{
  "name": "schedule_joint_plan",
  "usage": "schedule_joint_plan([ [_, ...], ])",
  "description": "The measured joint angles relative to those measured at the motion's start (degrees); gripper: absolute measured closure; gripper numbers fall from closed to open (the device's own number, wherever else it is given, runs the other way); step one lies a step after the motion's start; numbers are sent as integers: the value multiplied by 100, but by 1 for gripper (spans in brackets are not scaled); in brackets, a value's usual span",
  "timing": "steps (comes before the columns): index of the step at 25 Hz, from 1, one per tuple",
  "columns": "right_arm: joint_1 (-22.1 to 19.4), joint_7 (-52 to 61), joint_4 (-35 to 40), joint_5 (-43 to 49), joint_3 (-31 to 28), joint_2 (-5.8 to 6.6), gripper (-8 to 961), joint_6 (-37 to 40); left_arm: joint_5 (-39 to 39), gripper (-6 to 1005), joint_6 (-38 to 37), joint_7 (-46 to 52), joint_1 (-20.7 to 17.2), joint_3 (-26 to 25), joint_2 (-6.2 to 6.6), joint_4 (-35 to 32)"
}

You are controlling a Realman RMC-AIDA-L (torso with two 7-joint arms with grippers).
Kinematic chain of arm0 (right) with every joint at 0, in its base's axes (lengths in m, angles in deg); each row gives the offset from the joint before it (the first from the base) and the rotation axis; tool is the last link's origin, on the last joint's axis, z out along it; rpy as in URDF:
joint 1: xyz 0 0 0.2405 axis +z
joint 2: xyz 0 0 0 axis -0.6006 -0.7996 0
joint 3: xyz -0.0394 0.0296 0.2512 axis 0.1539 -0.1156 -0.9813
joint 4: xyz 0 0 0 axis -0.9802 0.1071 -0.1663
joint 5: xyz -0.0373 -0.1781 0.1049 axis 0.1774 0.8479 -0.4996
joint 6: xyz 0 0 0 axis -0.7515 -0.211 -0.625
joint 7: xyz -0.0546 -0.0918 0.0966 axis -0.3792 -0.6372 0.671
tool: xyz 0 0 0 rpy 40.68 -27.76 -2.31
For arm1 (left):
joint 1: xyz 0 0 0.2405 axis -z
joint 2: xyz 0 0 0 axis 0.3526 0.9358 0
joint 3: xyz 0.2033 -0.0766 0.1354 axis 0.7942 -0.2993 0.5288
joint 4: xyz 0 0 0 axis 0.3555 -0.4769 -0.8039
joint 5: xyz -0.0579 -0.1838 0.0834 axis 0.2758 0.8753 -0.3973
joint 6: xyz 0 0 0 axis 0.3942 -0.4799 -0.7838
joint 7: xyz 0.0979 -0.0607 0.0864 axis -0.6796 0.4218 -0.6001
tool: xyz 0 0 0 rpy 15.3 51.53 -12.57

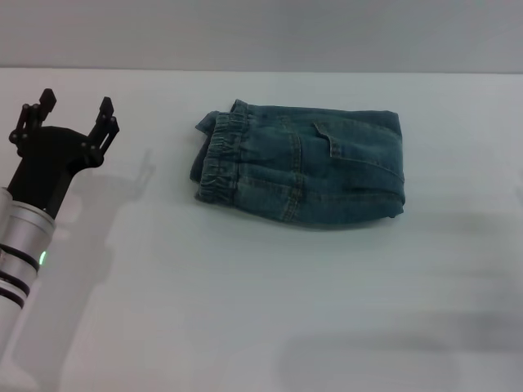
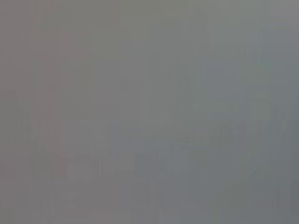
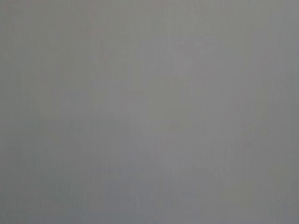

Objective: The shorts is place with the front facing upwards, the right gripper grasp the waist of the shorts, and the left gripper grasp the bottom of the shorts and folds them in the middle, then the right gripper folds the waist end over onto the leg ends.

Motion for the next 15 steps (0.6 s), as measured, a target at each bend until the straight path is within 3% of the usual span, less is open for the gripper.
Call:
schedule_joint_plan([
  [15,-2,21,-67,-6,14,2,294,74,0,189,-242,573,-27,-70,4,-382],
])
